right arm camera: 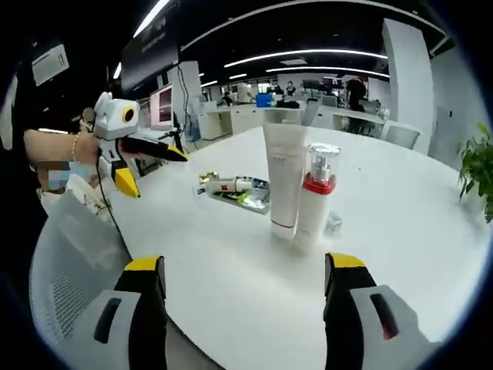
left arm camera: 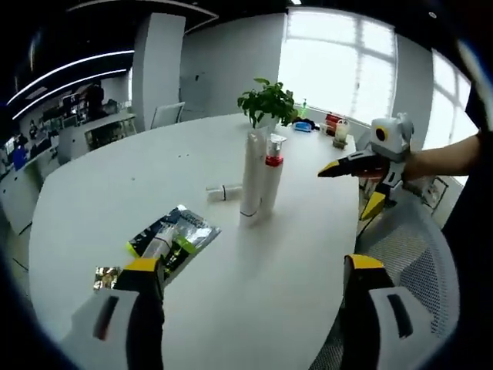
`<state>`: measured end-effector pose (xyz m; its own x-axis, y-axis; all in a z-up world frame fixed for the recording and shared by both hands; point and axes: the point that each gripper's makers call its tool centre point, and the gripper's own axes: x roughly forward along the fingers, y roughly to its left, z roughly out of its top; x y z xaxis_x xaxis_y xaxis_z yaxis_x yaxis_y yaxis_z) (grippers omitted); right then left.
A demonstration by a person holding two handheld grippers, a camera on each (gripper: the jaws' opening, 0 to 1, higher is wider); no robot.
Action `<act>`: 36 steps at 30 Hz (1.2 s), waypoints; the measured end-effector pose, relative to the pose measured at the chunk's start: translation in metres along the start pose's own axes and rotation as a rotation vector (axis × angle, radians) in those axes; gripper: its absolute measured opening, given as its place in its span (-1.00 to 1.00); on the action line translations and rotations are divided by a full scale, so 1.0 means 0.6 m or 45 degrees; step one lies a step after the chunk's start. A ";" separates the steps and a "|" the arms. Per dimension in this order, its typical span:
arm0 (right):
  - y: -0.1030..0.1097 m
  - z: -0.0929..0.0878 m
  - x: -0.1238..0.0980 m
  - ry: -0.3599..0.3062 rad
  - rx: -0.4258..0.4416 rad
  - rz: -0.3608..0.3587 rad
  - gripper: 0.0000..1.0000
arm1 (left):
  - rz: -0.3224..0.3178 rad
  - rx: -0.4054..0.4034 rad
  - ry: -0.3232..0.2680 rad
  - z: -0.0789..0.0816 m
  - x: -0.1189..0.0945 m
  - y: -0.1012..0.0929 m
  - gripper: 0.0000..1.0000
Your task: Arrange the skincare products in the storage area until every visible bottle or jar stands upright without overlapping.
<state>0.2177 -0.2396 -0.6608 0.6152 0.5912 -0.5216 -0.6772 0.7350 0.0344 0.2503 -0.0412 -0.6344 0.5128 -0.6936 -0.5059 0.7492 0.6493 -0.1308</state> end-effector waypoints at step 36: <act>-0.120 -0.026 0.020 0.095 0.029 -0.013 0.83 | 0.163 -0.192 0.052 -0.054 -0.026 -0.001 0.98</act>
<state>0.2676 -0.2908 -0.6831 0.5900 0.5576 -0.5839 -0.6610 0.7489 0.0474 0.2284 -0.0207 -0.6540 0.5798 -0.5913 -0.5605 0.6064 0.7727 -0.1877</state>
